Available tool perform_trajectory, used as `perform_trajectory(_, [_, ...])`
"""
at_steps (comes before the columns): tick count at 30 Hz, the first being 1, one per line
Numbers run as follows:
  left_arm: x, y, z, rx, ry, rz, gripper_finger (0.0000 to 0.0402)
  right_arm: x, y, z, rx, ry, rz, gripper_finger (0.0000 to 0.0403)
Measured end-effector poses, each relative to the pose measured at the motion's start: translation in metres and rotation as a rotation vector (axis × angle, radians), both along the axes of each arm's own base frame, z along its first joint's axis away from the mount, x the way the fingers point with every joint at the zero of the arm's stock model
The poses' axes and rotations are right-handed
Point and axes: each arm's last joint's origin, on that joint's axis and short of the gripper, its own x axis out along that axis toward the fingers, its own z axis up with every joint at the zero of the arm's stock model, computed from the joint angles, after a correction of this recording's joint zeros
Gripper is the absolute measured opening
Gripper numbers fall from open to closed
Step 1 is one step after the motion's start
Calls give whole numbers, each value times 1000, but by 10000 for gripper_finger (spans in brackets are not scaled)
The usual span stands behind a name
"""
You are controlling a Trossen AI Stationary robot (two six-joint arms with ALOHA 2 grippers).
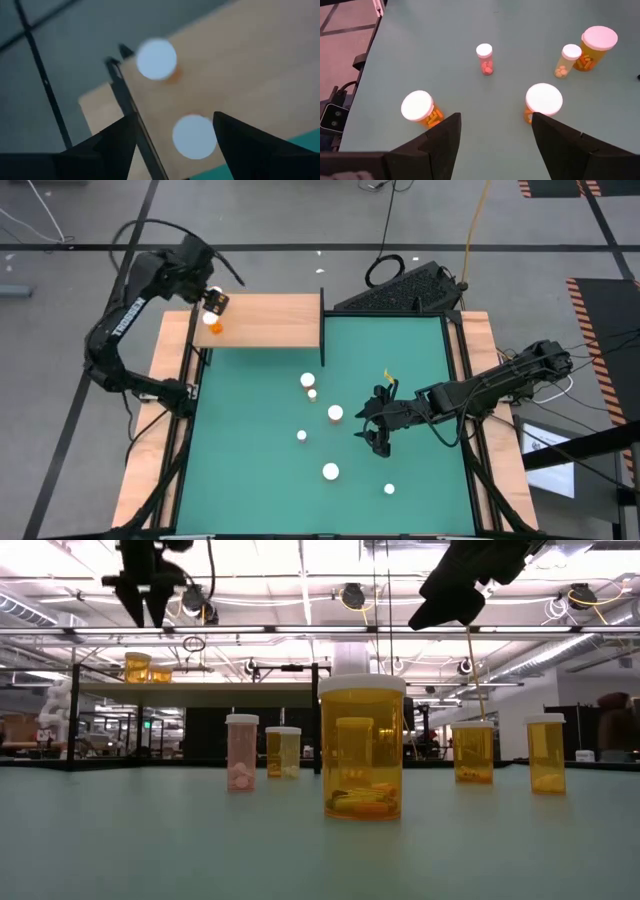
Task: Pick and place medicine bottles onto shelf by color
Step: Put the big orange pill bottle on the shelf aligned with the other big orange pill bottle
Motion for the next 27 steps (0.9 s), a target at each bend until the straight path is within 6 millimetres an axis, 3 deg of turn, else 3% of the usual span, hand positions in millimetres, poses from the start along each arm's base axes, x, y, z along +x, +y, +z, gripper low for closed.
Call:
perform_trajectory(6, [-6, -40, 29, 167, -104, -65, 238, 0, 0, 0, -48, -2, 40, 240])
perform_trajectory(11, [-7, -74, 32, 244, -222, -176, 223, 0, 0, 0, -112, -8, 89, 240])
perform_trajectory(15, [-9, -97, 17, 247, -272, -256, 211, 1, -2, 1, -130, -17, 97, 240])
perform_trajectory(20, [-3, -112, -14, 295, -322, -288, 198, 2, -3, 1, -190, -29, 85, 240])
perform_trajectory(27, [27, -123, -54, 334, -393, -445, 196, 3, -11, 2, -251, -39, -24, 240])
